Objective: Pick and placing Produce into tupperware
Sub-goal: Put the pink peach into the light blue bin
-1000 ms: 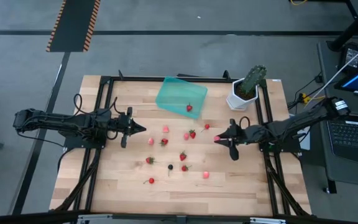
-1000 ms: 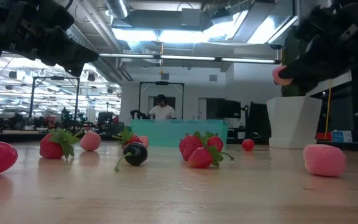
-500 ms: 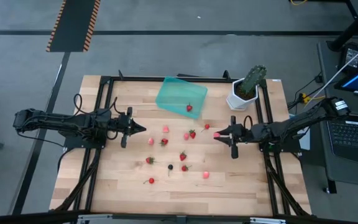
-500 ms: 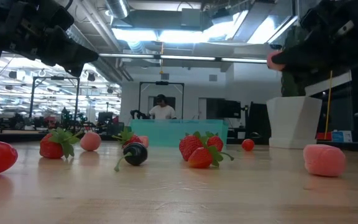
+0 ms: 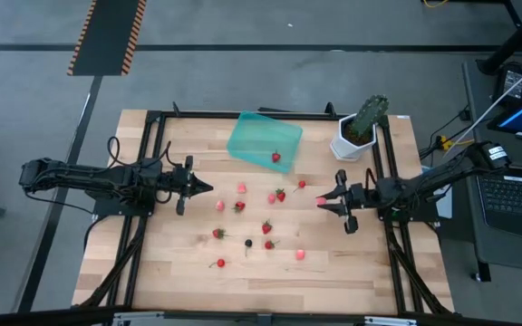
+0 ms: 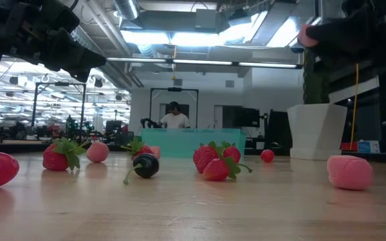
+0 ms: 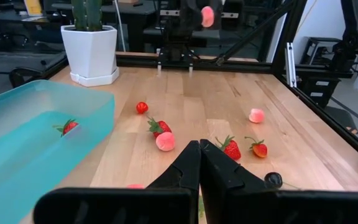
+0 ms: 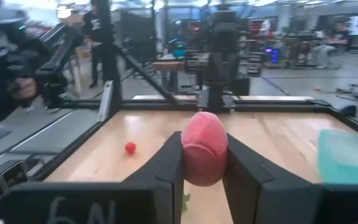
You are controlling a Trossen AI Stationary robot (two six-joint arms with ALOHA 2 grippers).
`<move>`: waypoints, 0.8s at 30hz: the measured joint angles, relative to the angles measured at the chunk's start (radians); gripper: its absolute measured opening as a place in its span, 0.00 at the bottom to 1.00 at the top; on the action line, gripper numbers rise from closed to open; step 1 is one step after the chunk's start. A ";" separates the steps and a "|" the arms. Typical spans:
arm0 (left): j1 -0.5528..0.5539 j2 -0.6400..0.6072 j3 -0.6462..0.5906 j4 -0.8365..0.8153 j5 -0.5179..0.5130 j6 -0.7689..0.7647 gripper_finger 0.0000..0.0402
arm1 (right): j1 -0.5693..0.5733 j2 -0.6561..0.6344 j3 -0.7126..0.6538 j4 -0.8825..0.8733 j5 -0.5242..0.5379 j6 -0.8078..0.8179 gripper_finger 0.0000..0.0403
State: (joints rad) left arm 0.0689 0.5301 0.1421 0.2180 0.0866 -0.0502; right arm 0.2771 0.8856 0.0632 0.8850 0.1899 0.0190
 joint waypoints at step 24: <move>0.000 0.000 0.000 0.000 0.000 0.000 0.00 | 0.000 0.004 -0.018 0.010 0.459 0.000 0.21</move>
State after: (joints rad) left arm 0.0689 0.5301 0.1421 0.2178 0.0864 -0.0502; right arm 0.2768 0.8898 0.0456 0.8954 0.6488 0.0191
